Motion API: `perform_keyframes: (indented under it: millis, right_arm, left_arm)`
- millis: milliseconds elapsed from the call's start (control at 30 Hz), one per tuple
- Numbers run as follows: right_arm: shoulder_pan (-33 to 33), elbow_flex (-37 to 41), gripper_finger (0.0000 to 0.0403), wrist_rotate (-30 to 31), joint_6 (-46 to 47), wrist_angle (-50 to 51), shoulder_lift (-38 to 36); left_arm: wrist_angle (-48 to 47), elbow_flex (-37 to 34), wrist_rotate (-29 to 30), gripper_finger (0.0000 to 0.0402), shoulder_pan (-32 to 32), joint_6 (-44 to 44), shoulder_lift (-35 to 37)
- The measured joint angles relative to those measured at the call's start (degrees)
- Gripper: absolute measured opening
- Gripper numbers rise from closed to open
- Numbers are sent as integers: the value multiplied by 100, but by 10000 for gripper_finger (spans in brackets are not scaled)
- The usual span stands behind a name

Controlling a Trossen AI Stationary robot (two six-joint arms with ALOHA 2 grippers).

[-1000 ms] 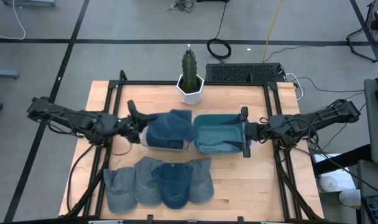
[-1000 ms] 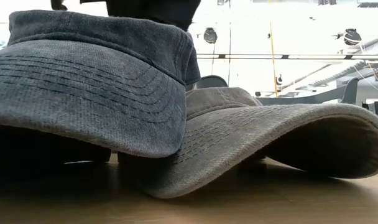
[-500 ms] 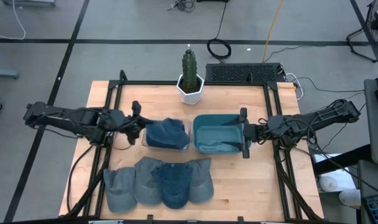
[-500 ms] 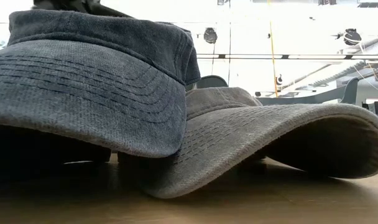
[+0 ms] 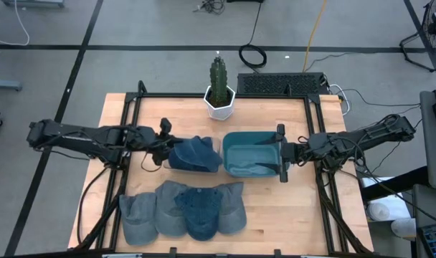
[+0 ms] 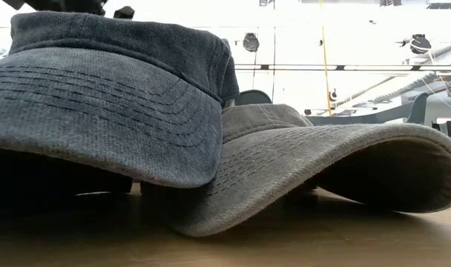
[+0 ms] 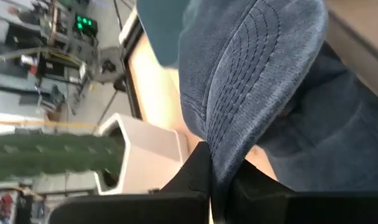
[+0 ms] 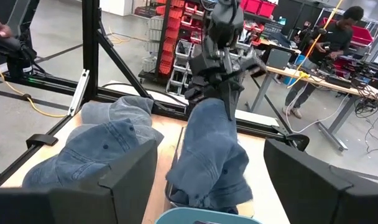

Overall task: Pick & Place hat
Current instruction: Put the right blue cap into the transparent bin

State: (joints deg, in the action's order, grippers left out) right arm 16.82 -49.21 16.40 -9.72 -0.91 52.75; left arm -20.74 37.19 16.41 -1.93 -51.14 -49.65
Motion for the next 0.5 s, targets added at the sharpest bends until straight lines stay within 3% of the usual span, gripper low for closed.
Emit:
perform_keyframes:
  millis: [133, 367, 500]
  right_arm:
    - [0, 0, 281, 0, -24, 9, 0]
    - [0, 0, 281, 0, -39, 7, 0]
    - [0, 0, 281, 0, -37, 7, 0]
  left_arm:
    - [93, -366, 162, 20, 60, 345, 1]
    - [199, -663, 216, 8, 92, 1077, 5]
    - [708, -674, 306, 42, 23, 1524, -4]
